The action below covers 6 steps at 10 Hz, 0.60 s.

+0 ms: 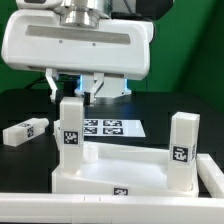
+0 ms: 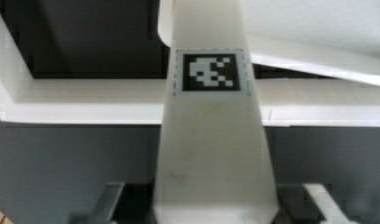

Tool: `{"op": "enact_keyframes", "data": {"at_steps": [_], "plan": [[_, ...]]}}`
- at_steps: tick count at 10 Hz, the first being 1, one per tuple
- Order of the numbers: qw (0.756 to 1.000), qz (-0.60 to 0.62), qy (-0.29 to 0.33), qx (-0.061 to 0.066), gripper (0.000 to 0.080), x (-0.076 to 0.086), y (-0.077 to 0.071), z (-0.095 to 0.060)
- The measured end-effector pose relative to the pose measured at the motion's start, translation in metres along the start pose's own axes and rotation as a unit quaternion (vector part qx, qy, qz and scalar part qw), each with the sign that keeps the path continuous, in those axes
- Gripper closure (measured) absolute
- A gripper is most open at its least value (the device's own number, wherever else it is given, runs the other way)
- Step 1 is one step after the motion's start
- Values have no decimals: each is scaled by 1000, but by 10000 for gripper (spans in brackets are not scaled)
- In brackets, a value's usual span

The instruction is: Assemble desk

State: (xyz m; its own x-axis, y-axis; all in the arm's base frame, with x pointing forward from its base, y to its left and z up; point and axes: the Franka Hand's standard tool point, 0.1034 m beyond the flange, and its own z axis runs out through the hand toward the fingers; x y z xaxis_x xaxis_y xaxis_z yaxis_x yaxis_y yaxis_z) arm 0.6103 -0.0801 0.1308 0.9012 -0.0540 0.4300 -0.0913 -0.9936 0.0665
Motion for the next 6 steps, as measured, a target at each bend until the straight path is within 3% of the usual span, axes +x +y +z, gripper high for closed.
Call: {"op": "enact_keyframes", "data": {"at_steps": [5, 6], "plan": [[1000, -3, 22, -6, 509, 0, 0, 1], [1000, -3, 22, -6, 329, 0, 0, 1]]}}
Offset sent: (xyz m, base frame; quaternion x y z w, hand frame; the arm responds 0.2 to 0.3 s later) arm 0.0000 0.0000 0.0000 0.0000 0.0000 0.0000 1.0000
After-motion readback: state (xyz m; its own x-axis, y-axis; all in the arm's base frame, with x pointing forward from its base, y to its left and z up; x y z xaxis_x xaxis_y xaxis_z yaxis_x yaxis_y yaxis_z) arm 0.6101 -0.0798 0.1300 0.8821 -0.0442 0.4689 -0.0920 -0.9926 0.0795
